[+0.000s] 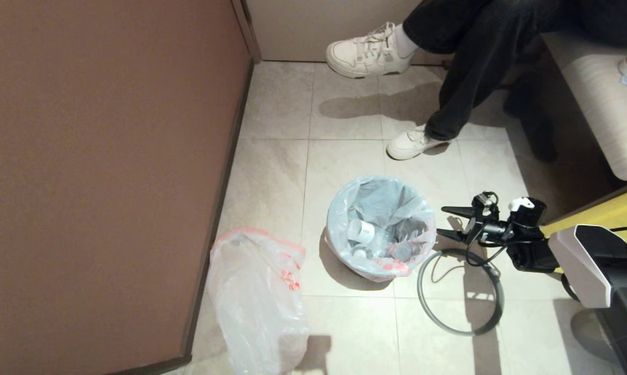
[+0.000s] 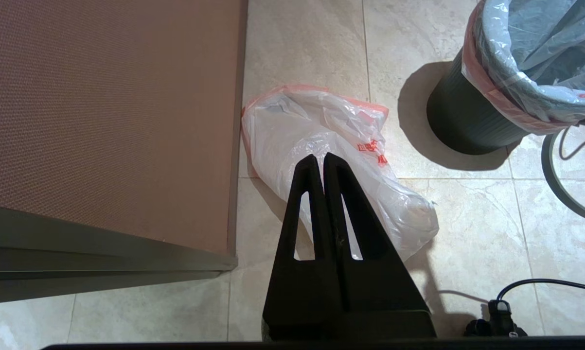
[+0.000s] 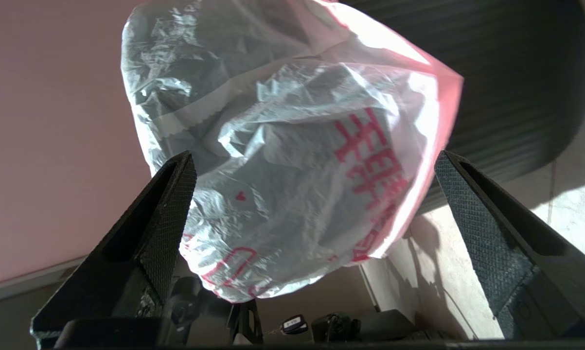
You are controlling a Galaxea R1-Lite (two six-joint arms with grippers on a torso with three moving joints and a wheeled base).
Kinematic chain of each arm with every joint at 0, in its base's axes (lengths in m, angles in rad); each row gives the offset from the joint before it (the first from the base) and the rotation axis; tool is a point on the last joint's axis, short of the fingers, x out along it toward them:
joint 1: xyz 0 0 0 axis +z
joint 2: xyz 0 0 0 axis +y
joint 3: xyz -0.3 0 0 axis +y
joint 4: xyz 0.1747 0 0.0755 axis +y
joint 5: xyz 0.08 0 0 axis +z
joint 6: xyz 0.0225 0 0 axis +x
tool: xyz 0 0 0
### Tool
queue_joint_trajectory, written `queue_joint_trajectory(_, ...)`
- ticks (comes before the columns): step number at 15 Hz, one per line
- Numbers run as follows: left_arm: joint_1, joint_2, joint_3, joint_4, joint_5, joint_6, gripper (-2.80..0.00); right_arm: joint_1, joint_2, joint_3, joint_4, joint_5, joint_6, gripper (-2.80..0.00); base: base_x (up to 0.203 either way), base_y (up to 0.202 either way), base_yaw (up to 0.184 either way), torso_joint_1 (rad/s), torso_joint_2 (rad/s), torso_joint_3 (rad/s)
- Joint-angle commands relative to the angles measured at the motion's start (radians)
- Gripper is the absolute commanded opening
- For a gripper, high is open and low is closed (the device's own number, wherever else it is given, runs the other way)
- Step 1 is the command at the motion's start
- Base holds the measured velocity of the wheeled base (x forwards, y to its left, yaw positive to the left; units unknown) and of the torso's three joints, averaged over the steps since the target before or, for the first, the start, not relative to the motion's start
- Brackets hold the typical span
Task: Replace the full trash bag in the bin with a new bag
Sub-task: Place the trash bag on the floor
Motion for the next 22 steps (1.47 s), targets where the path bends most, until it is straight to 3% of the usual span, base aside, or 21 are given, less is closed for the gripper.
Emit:
queue_joint_trajectory(1, 0.0, 0.001, 0.0, 0.002, -0.001, 0.0, -2.8, -0.013, 0.007, 0.001, -0.007, 0.006, 0.005, 0.0, 0.0, 0.0, 0.0, 0.0, 0.0, 0.0)
queue_joint_trajectory(11, 0.0, 0.001, 0.0, 0.0, 0.0, 0.0, -2.8, 0.075, 0.105, -0.007, 0.0, 0.001, -0.075, 0.0, 0.0, 0.0, 0.0, 0.0, 0.0, 0.0)
queue_joint_trajectory(15, 0.0, 0.001, 0.0, 0.0, 0.0, 0.0, -2.8, 0.088, 0.068, 0.008, -0.001, 0.003, -0.068, 0.0, 0.0, 0.0, 0.0, 0.0, 0.0, 0.0)
queue_joint_trajectory(18, 0.0, 0.001, 0.0, 0.0, -0.001, 0.0, -2.8, 0.074, -0.003, 0.053, -0.039, 0.005, 0.046, 0.0, 0.0, 0.0, 0.0, 0.0, 0.0, 0.0)
queue_joint_trajectory(22, 0.0, 0.001, 0.0, 0.0, 0.001, 0.0, -2.8, 0.119, -0.107, 0.232, -0.302, -0.027, 0.24, 0.0, 0.0, 0.0, 0.0, 0.0, 0.0, 0.0)
